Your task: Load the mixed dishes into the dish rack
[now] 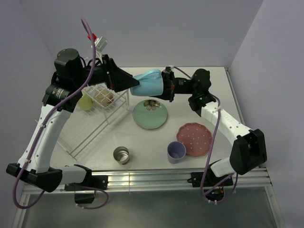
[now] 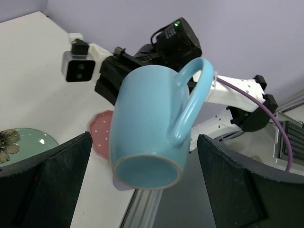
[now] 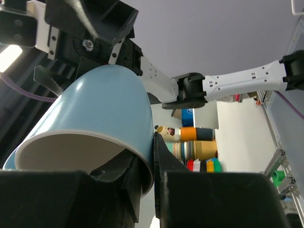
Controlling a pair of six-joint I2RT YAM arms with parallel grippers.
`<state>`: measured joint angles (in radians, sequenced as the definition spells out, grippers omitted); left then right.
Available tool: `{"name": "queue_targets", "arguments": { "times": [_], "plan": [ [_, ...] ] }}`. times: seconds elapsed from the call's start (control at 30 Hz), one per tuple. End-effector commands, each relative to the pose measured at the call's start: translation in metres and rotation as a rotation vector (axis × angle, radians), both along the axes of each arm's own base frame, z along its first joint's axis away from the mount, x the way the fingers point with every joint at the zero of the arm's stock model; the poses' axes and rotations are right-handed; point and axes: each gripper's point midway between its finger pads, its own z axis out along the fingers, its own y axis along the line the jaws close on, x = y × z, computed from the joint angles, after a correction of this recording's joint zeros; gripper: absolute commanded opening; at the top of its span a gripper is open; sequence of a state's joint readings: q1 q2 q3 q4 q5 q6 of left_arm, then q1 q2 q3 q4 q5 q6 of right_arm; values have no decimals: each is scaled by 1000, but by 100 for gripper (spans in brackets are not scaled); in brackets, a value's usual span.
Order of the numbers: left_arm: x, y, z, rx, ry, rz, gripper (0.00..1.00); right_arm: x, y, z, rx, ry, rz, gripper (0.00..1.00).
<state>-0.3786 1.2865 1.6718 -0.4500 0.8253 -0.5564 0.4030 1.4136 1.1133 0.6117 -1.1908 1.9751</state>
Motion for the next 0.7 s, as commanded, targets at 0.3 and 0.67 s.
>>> {"name": "queue_targets", "arguments": {
  "times": [0.3, 0.67],
  "plan": [
    [-41, -13, 3, -22, -75, -214, 99, -9, 2, 51, 118, 68, 82, 0],
    [-33, -18, -3, -7, -68, -193, 98, -8, 10, 57, 158, 84, 101, 0]
  ]
}}
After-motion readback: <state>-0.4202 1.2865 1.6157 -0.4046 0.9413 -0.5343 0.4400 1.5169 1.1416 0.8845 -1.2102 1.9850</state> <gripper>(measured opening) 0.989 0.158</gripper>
